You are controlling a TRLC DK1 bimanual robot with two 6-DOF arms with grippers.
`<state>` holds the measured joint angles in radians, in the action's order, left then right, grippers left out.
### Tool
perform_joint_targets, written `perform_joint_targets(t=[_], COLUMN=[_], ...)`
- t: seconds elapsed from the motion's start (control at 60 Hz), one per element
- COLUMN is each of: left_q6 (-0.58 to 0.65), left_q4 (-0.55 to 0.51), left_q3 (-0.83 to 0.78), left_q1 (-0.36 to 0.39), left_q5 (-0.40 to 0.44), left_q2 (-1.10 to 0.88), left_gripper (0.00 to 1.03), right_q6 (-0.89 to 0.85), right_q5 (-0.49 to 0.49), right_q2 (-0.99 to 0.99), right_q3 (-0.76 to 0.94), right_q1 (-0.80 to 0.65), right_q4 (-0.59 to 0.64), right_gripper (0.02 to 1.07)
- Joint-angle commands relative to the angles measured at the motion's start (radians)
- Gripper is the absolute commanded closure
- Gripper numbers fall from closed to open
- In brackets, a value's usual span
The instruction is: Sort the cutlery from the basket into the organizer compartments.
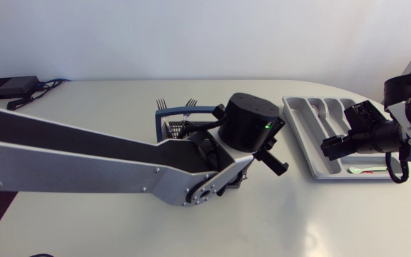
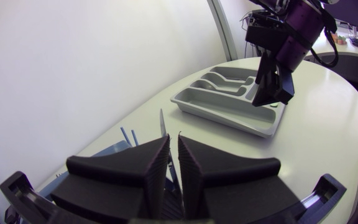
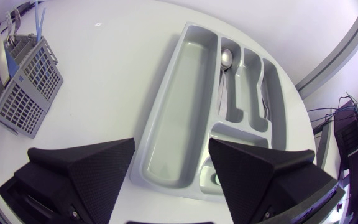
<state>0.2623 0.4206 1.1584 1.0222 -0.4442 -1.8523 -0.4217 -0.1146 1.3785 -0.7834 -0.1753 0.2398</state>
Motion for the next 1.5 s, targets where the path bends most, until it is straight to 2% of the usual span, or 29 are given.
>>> perform_joint_targets(t=[0.0,0.167,0.633,0.933,1.017,1.083,1.283,1.367,1.483], left_q6=[-0.003,-0.001,-0.006,-0.014,-0.012,-0.014,-0.017,-0.032,-0.029], left_q4=[0.003,-0.017,-0.094,-0.068,-0.034,-0.031,-0.022,-0.022,-0.014], left_q3=[0.026,0.07,0.215,0.135,0.09,0.07,0.04,0.038,0.026], left_q1=[0.012,0.013,0.018,0.015,0.012,0.004,-0.017,-0.034,-0.036], left_q5=[0.002,-0.016,-0.165,-0.166,-0.149,-0.128,-0.031,0.044,0.071], left_q2=[-0.022,-0.058,-0.171,-0.114,-0.09,-0.076,-0.05,-0.045,-0.042], left_gripper=[0.82,0.81,0.81,0.81,0.8,0.75,0.69,0.64,0.6], right_q6=[0.011,0.011,0.009,0.008,0.004,0.001,-0.019,-0.023,-0.031], right_q5=[0.007,0.006,0.006,0.006,0.006,0.006,-0.014,-0.022,-0.028], right_q2=[0.013,0.016,0.022,0.022,0.021,0.021,0.021,0.013,0.007], right_q3=[0.024,0.029,0.03,0.03,0.032,0.035,0.046,0.049,0.059], right_q1=[0.003,0.003,0.0,0.0,0.0,-0.001,-0.026,-0.032,-0.036], right_q4=[-0.011,-0.017,-0.028,-0.028,-0.028,-0.028,-0.036,-0.036,-0.04], right_gripper=[0.21,0.21,0.21,0.21,0.21,0.21,0.21,0.21,0.21])
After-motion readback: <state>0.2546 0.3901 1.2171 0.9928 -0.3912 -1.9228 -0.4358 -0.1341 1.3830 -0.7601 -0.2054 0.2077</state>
